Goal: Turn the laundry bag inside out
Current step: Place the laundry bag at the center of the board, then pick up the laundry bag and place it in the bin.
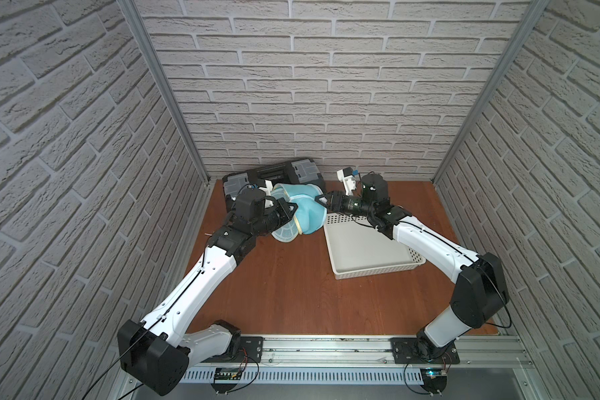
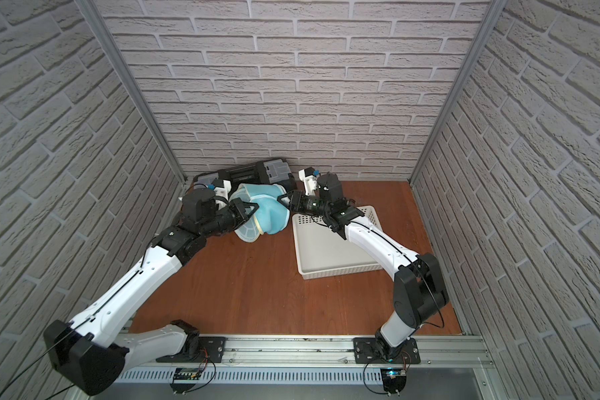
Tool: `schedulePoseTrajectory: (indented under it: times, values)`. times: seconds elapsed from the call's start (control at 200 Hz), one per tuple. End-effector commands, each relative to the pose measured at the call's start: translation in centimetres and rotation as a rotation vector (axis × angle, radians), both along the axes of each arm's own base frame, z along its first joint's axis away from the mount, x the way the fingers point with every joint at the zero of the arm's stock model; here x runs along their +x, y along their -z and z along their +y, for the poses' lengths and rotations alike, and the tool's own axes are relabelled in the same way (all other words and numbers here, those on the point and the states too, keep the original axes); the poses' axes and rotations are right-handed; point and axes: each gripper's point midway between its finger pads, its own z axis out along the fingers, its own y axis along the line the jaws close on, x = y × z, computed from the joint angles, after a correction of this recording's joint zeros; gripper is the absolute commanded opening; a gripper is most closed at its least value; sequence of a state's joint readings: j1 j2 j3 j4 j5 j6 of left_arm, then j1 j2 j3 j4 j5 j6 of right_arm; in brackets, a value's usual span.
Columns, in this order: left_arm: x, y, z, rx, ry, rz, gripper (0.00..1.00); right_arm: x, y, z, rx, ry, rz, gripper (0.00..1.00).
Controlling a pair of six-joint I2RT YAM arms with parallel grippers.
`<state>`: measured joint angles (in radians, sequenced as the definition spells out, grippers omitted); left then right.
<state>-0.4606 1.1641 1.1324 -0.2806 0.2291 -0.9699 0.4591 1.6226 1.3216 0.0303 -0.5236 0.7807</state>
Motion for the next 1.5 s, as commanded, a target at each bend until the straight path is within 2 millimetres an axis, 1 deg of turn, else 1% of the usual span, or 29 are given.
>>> schedulePoseTrajectory:
  times: [0.0,0.03,0.08,0.165,0.25,0.29,0.355,0.435,0.52,0.57,0.61,0.68,0.775,0.9,0.98,1.03,1.1,1.185,1.275,1.3,1.325,1.34,1.355,1.395,1.425,1.435,1.455,1.47,1.495]
  values:
    - [-0.7,-3.7,1.4,0.263,0.041,-0.261,0.00,0.4,-0.5,-2.1,-0.102,0.074,-0.090,0.64]
    - [-0.8,-3.7,1.6,0.357,0.071,-0.306,0.00,0.5,-0.7,-3.1,-0.144,0.094,-0.116,0.66]
    - [-1.3,-3.5,1.6,0.504,0.149,-0.377,0.00,0.5,-1.0,-5.1,-0.227,0.135,-0.147,0.74]
    - [-2.4,-1.8,0.9,0.714,0.343,-0.461,0.00,0.1,-2.0,-8.3,-0.349,0.176,-0.202,0.77]
    - [-4.8,1.1,-0.2,0.841,0.612,-0.531,0.00,-1.0,-2.7,-10.4,-0.445,0.174,-0.257,0.77]
    - [-6.4,2.7,-0.6,0.897,0.757,-0.572,0.00,-1.6,-2.8,-11.1,-0.486,0.172,-0.272,0.76]
    - [-9.2,5.6,-0.5,1.007,0.990,-0.613,0.00,-2.5,-2.8,-11.8,-0.531,0.161,-0.287,0.76]
    - [-11.7,9.8,1.0,1.183,1.211,-0.571,0.00,-3.5,-2.1,-12.6,-0.568,0.159,-0.280,0.76]
    - [-13.9,14.1,3.7,1.334,1.395,-0.448,0.00,-4.3,-1.4,-13.2,-0.585,0.168,-0.273,0.75]
    - [-14.9,15.7,5.1,1.390,1.459,-0.377,0.00,-4.6,-1.1,-13.4,-0.585,0.175,-0.270,0.75]
    - [-15.4,16.5,6.0,1.423,1.481,-0.344,0.00,-4.8,-0.8,-13.5,-0.578,0.175,-0.265,0.75]
    - [-16.3,17.2,6.4,1.442,1.502,-0.362,0.00,-5.0,-0.3,-13.2,-0.562,0.164,-0.255,0.74]
    - [-16.9,17.6,6.0,1.491,1.509,-0.482,0.00,-5.3,0.4,-12.7,-0.545,0.133,-0.224,0.73]
    - [-15.8,16.9,4.9,1.651,1.428,-0.732,0.00,-5.8,1.6,-11.8,-0.515,0.081,-0.180,0.72]
    - [-15.5,16.6,3.9,1.712,1.370,-0.918,0.00,-6.8,2.0,-10.6,-0.483,-0.004,-0.176,0.71]
    - [-15.4,17.0,3.6,1.755,1.353,-1.001,0.00,-7.7,2.2,-9.8,-0.479,-0.069,-0.180,0.71]
    - [-15.4,17.4,3.3,1.772,1.354,-1.040,0.00,-9.5,2.5,-8.6,-0.491,-0.171,-0.203,0.71]
    - [-15.3,17.6,2.7,1.782,1.350,-1.090,0.00,-12.3,3.0,-7.1,-0.532,-0.314,-0.263,0.71]
    - [-15.0,17.4,2.0,1.774,1.321,-1.146,0.00,-15.6,4.4,-5.7,-0.609,-0.473,-0.375,0.71]
    - [-15.0,17.2,1.8,1.767,1.307,-1.155,0.13,-16.4,4.8,-5.4,-0.627,-0.509,-0.414,0.71]
    - [-14.9,17.1,1.7,1.757,1.287,-1.161,0.36,-17.0,5.2,-5.2,-0.639,-0.538,-0.456,0.72]
    - [-14.9,16.9,1.6,1.750,1.273,-1.165,0.46,-17.3,5.6,-5.1,-0.644,-0.553,-0.473,0.73]
    - [-14.9,16.8,1.6,1.743,1.264,-1.168,0.53,-17.4,5.8,-5.0,-0.648,-0.561,-0.494,0.73]
    - [-14.9,16.5,1.6,1.731,1.232,-1.175,0.68,-17.4,6.3,-4.8,-0.652,-0.562,-0.527,0.75]
    - [-14.8,15.9,1.7,1.721,1.192,-1.185,0.81,-17.2,6.5,-4.7,-0.657,-0.555,-0.540,0.75]
    - [-14.8,15.7,1.7,1.717,1.175,-1.186,0.87,-17.1,6.6,-4.6,-0.658,-0.553,-0.540,0.75]
    - [-14.7,15.4,1.7,1.711,1.154,-1.184,0.96,-16.9,6.6,-4.5,-0.657,-0.548,-0.539,0.75]
    - [-14.7,14.4,1.8,1.698,1.105,-1.200,0.98,-16.8,6.6,-4.4,-0.656,-0.547,-0.537,0.75]
    - [-14.7,13.5,1.9,1.682,1.055,-1.209,0.98,-16.5,6.5,-4.2,-0.652,-0.547,-0.532,0.74]
